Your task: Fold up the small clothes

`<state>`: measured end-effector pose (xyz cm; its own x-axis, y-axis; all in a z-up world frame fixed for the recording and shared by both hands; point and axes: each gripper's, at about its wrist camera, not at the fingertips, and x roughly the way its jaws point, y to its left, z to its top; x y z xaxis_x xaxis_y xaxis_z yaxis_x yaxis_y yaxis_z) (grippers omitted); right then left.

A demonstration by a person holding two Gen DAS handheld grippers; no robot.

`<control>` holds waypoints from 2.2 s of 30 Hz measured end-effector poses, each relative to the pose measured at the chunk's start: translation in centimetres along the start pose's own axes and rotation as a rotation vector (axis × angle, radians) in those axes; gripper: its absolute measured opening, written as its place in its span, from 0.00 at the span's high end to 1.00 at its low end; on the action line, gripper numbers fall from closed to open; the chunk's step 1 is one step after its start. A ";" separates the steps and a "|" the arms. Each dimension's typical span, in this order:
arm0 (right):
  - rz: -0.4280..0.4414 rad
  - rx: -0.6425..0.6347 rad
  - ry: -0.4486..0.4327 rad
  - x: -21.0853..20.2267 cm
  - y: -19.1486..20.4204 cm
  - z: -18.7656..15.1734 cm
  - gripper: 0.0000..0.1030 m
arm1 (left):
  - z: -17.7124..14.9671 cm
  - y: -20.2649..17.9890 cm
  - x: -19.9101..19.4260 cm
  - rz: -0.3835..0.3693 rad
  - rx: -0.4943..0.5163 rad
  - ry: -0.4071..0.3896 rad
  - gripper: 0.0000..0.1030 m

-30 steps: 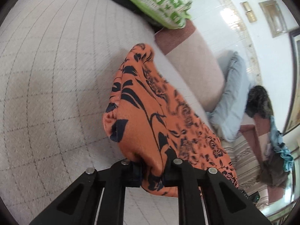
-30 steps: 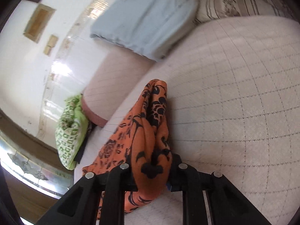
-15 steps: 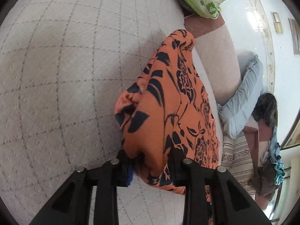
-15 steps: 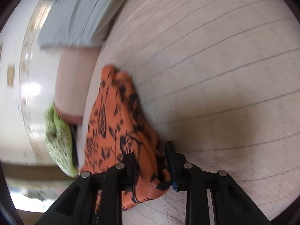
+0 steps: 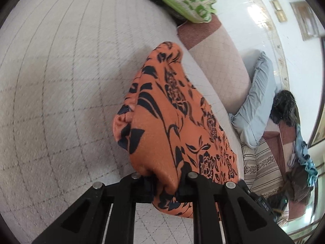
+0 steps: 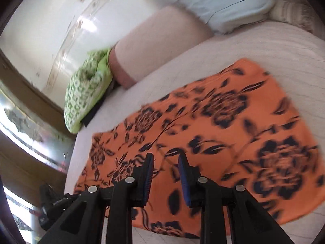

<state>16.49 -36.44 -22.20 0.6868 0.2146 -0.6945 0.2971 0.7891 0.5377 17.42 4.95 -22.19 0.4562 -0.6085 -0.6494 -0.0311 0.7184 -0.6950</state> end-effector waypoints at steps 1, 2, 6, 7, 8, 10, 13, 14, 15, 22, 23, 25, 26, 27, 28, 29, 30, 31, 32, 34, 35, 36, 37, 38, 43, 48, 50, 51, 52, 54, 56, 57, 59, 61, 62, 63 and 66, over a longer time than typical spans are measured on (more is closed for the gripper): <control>0.009 0.013 0.008 0.6 0.0 0.0 0.75 | 0.0 -0.3 -0.1 0.002 0.016 -0.006 0.87; 0.025 0.030 0.025 1.7 0.1 0.0 0.75 | -0.1 -0.6 -0.2 0.005 0.032 -0.011 0.87; 0.009 0.095 0.177 6.1 -1.7 -1.3 0.80 | -0.2 -2.5 -0.8 0.008 0.122 -0.041 0.88; 0.023 0.114 0.187 5.9 -2.0 -1.1 0.85 | -0.3 -2.9 -1.1 0.013 0.151 -0.050 0.88; 0.036 0.125 0.202 5.8 -2.3 -1.0 0.85 | -0.4 -3.8 -1.4 0.020 0.186 -0.058 0.88; 0.080 0.186 0.215 5.4 -3.7 -0.9 0.85 | -0.8 -5.4 -2.0 0.029 0.246 -0.077 0.88; 0.083 0.218 0.183 3.8 -5.4 -0.2 0.85 | -1.6 -8.5 -2.5 0.019 0.321 -0.086 0.88; 0.057 0.214 0.154 2.9 -6.0 0.3 0.85 | -1.9 -9.6 -2.6 0.018 0.345 -0.085 0.88; 0.042 0.216 0.128 2.1 -6.5 0.6 0.85 | -2.2 -11.0 -2.7 0.024 0.376 -0.084 0.88; 0.063 0.313 -0.041 -3.8 -12.2 3.6 0.81 | -6.1 -21.9 -0.4 0.056 0.603 -0.059 0.88; 0.072 0.329 -0.058 -4.4 -12.8 4.0 0.81 | -6.8 -22.9 0.0 0.060 0.631 -0.050 0.88; 0.077 0.352 -0.092 -5.1 -13.4 5.2 0.81 | -8.7 -25.7 2.1 0.060 0.687 -0.014 0.88; 0.070 0.360 -0.114 -5.8 -14.3 5.5 0.81 | -9.6 -27.0 3.2 0.059 0.713 0.006 0.88; 0.059 0.374 -0.141 -6.7 -15.4 5.8 0.81 | -10.7 -28.3 4.5 0.059 0.739 0.026 0.88; 0.056 0.396 -0.165 -7.6 -16.6 6.0 0.81 | -11.9 -29.5 6.0 0.051 0.759 0.051 0.88; 0.062 0.423 -0.182 -8.8 -17.8 6.2 0.81 | -13.1 -30.5 7.4 0.037 0.774 0.078 0.88; 0.069 0.447 -0.194 -9.9 -18.9 6.2 0.81 | -14.7 -31.6 9.2 0.021 0.799 0.111 0.88; 0.073 0.470 -0.204 -10.7 -19.9 6.3 0.81 | -15.8 -32.3 10.7 0.018 0.821 0.134 0.88; 0.073 0.498 -0.210 -11.0 -21.0 6.4 0.81 | -17.0 -32.7 12.5 0.024 0.837 0.158 0.88; 0.087 0.539 -0.202 -11.1 -22.5 6.6 0.81 | -18.6 -32.6 16.3 0.057 0.823 0.249 0.85; 0.099 0.561 -0.191 -11.0 -23.0 6.7 0.81 | -19.0 -31.9 17.8 0.082 0.794 0.310 0.82; 0.111 0.584 -0.178 -10.9 -23.6 6.9 0.81 | -19.1 -31.2 18.6 0.093 0.770 0.365 0.79; 0.121 0.602 -0.168 -10.7 -24.0 7.0 0.81 | -19.1 -30.8 18.6 0.088 0.763 0.385 0.79; 0.134 0.621 -0.158 -10.5 -24.2 7.0 0.81 | -18.8 -30.5 18.0 0.072 0.767 0.387 0.76; 0.189 0.576 -0.163 -10.5 -22.8 7.5 0.81 | -15.3 -28.8 9.6 -0.079 0.797 0.282 0.28; 0.268 0.345 -0.200 -12.3 -17.0 8.0 0.81 | -11.6 -24.9 4.8 0.024 0.810 0.078 0.24; 0.319 0.277 -0.144 -11.6 -14.7 7.6 0.81 | -11.0 -23.3 5.5 0.135 0.814 0.068 0.25; 0.329 0.273 -0.111 -11.0 -14.0 7.1 0.81 | -10.6 -22.7 6.2 0.163 0.814 0.082 0.25; 0.327 0.274 -0.073 -10.2 -13.5 6.6 0.81 | -10.3 -21.6 6.9 0.190 0.805 0.100 0.25; 0.203 0.260 0.051 -7.6 -13.0 5.3 0.81 | -10.6 -19.4 8.6 0.231 0.820 0.163 0.25; 0.009 0.265 0.197 -4.8 -13.9 3.7 0.83 | -12.1 -17.9 11.4 0.315 0.866 0.290 0.25; 0.008 0.302 0.245 -3.9 -14.8 2.8 0.86 | -12.6 -16.5 12.3 0.315 0.840 0.355 0.25; 0.076 0.358 0.243 -4.9 -15.8 2.1 0.88 | -12.4 -15.2 11.4 0.244 0.820 0.324 0.24; 0.084 0.363 0.248 -5.5 -16.2 1.8 0.88 | -12.2 -15.1 10.5 0.232 0.832 0.325 0.25; 0.098 0.381 0.248 -5.7 -16.4 1.7 0.88 | -12.1 -15.1 10.0 0.209 0.823 0.329 0.25; 0.106 0.386 0.240 -6.0 -16.3 1.8 0.88 | -11.7 -15.3 9.3 0.176 0.815 0.328 0.26; 0.135 0.304 0.136 -7.9 -14.5 3.5 0.83 | -10.5 -16.5 6.9 0.081 0.818 0.249 0.26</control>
<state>9.05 -51.59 -22.85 0.6448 0.3960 -0.6538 0.4076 0.5454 0.7324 11.76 -14.58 -18.46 0.2690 -0.5322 -0.8028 0.6393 0.7220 -0.2644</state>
